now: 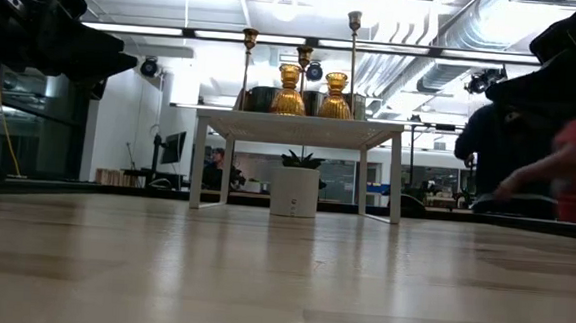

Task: Pick & Place candle stick holders
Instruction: Put the gold candle holder on the shelf

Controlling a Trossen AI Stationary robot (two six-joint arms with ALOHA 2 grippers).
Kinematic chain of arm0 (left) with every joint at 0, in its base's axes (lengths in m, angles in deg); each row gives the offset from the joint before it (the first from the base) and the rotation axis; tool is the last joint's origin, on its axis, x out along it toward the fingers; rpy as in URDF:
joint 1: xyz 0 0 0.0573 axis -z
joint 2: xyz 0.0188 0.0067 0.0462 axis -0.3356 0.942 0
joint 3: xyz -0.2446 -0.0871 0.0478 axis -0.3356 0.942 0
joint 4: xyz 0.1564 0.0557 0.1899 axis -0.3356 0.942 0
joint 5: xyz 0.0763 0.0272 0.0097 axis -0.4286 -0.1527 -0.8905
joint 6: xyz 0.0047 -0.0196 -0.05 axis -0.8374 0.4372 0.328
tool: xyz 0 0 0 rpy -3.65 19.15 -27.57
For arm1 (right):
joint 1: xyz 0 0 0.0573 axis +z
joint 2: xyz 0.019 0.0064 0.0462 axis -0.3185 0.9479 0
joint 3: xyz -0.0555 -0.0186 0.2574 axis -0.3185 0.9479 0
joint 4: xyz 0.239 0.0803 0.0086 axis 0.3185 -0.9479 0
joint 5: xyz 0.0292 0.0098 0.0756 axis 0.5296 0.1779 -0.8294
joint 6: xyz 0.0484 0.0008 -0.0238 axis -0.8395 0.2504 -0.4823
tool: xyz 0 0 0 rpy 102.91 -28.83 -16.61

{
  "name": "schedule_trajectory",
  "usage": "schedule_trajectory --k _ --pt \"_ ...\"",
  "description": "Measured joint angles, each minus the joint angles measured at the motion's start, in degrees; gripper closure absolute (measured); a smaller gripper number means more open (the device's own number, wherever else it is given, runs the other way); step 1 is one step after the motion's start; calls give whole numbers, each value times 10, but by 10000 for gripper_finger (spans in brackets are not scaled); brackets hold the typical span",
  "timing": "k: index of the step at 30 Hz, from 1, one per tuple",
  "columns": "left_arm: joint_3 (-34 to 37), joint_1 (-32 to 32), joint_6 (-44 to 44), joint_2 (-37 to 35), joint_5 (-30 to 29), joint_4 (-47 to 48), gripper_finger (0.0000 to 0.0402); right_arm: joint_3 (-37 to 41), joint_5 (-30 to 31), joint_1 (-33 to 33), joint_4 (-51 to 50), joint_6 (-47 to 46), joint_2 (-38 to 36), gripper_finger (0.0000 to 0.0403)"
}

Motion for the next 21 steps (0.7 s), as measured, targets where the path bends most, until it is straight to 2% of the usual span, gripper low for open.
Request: schedule_trajectory --k 21 --pt "0 0 0 0 0 0 250 0 -2 9 3 -4 7 400"
